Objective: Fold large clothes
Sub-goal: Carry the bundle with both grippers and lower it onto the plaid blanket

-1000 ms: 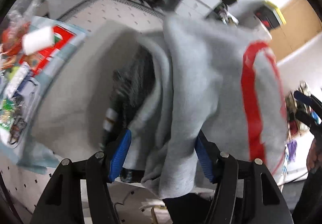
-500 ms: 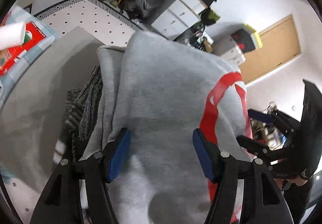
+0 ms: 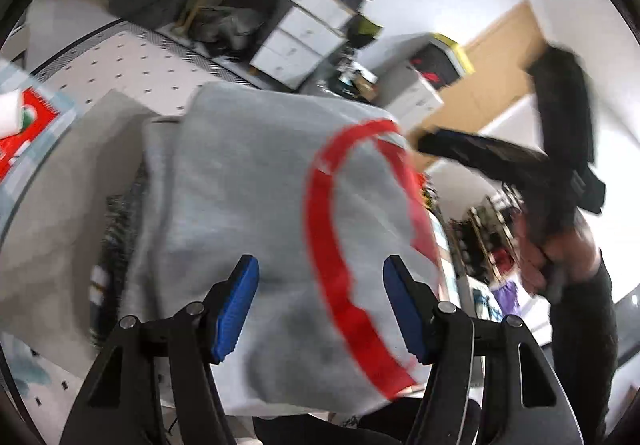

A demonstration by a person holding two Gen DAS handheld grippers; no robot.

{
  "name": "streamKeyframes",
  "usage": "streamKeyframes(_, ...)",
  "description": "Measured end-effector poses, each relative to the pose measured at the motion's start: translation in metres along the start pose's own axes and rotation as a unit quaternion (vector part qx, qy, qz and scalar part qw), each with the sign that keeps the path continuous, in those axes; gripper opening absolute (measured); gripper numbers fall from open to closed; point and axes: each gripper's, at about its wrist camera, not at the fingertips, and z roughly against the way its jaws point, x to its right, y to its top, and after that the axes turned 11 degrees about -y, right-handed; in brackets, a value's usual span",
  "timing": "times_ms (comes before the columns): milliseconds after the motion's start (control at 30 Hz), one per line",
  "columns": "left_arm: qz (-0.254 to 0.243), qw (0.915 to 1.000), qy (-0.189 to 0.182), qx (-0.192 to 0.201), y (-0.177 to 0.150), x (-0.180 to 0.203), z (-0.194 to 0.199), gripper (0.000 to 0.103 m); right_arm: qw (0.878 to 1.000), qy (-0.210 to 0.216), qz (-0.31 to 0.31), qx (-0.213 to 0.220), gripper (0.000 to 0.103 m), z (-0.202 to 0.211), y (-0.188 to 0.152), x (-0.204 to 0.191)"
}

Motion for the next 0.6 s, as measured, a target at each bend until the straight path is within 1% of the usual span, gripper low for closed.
streamKeyframes(33, -0.003, 0.9999, 0.008, -0.008, 0.0, -0.004, -0.005, 0.06, 1.0, -0.011, 0.001, -0.016, 0.073, -0.011, 0.0, -0.003)
streamKeyframes(67, -0.007, 0.9995, 0.022, -0.022, -0.004, -0.008, -0.016, 0.063, 0.999, -0.026, 0.009, -0.034, 0.072, -0.023, -0.002, -0.006)
streamKeyframes(100, -0.006, 0.9994, 0.023, -0.024, -0.006, -0.015, -0.021, 0.068, 0.997, -0.042, 0.021, -0.058, 0.073, -0.039, -0.006, -0.012)
streamKeyframes(133, 0.004, 0.9996, 0.022, -0.017, -0.007, -0.024, -0.023, 0.082, 0.996, -0.06, 0.029, -0.062, 0.073, -0.048, -0.012, -0.015)
streamKeyframes(167, 0.017, 0.9996, 0.017, -0.011, -0.007, -0.033, -0.024, 0.085, 0.995, -0.074, 0.031, -0.057, 0.073, -0.052, -0.017, -0.019)
streamKeyframes(200, 0.029, 0.9996, 0.006, -0.005, -0.009, -0.041, -0.024, 0.085, 0.995, -0.078, 0.027, -0.049, 0.073, -0.054, -0.02, -0.019)
streamKeyframes(267, 0.033, 0.9994, -0.008, 0.001, -0.012, -0.047, -0.022, 0.085, 0.997, -0.065, 0.007, -0.042, 0.073, -0.052, -0.022, -0.014)
streamKeyframes(300, 0.03, 0.9995, -0.009, 0.003, -0.01, -0.044, -0.02, 0.085, 0.998, -0.058, 0.001, -0.039, 0.073, -0.048, -0.022, -0.011)
streamKeyframes(367, 0.032, 0.9995, -0.002, 0.003, -0.012, -0.041, -0.012, 0.085, 0.999, -0.035, -0.005, -0.021, 0.072, -0.03, -0.025, -0.007)
streamKeyframes(433, 0.038, 0.9992, 0.009, -0.003, -0.009, -0.038, -0.004, 0.085, 1.0, 0.006, -0.003, 0.002, 0.071, -0.004, -0.035, -0.008)
streamKeyframes(467, 0.037, 0.9992, 0.018, -0.003, -0.007, -0.037, 0.001, 0.085, 0.999, 0.028, 0.011, 0.01, 0.071, 0.009, -0.043, -0.012)
streamKeyframes(533, 0.025, 0.9994, 0.025, -0.001, -0.006, -0.035, 0.005, 0.085, 0.997, 0.033, 0.063, 0.028, 0.071, 0.033, -0.066, -0.029)
streamKeyframes(600, 0.022, 0.9987, 0.044, -0.012, -0.009, -0.039, -0.003, 0.085, 0.992, 0.041, 0.111, 0.031, 0.071, 0.042, -0.087, -0.051)
